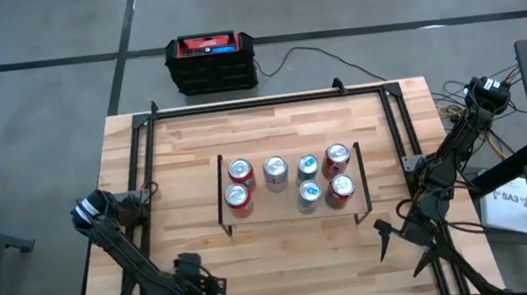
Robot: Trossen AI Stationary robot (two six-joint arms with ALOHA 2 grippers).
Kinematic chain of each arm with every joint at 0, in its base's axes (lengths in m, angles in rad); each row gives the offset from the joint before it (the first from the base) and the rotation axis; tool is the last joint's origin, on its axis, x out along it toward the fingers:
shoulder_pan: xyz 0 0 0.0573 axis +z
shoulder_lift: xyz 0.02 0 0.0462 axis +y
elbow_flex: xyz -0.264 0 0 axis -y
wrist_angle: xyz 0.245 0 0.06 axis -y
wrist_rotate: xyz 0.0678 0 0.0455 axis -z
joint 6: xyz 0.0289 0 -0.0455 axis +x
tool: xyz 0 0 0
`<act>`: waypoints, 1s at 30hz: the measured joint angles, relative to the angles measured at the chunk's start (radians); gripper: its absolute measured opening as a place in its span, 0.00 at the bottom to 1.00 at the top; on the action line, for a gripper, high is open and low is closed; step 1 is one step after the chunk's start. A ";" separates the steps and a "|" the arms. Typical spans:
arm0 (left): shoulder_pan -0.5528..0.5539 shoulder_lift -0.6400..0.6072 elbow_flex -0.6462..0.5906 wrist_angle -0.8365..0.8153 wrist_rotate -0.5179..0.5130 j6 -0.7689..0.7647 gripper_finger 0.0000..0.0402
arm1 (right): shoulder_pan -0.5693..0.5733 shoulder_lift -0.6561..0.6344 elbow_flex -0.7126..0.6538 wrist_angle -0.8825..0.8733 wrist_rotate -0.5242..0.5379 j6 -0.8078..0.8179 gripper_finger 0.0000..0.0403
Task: Place canned beverage on shelf
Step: Put the silver soda can on the shelf
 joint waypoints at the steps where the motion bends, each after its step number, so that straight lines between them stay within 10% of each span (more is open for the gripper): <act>1: -0.001 0.000 0.000 -0.002 -0.030 0.016 0.74 | 0.000 0.000 0.000 0.000 0.000 -0.001 0.99; 11: -0.006 0.000 0.008 0.103 -0.385 0.377 0.73 | 0.000 0.000 0.000 0.000 0.000 -0.001 0.99; 30: 0.129 0.068 0.061 0.276 -0.249 0.918 0.74 | 0.000 0.000 0.000 0.000 0.000 -0.001 0.99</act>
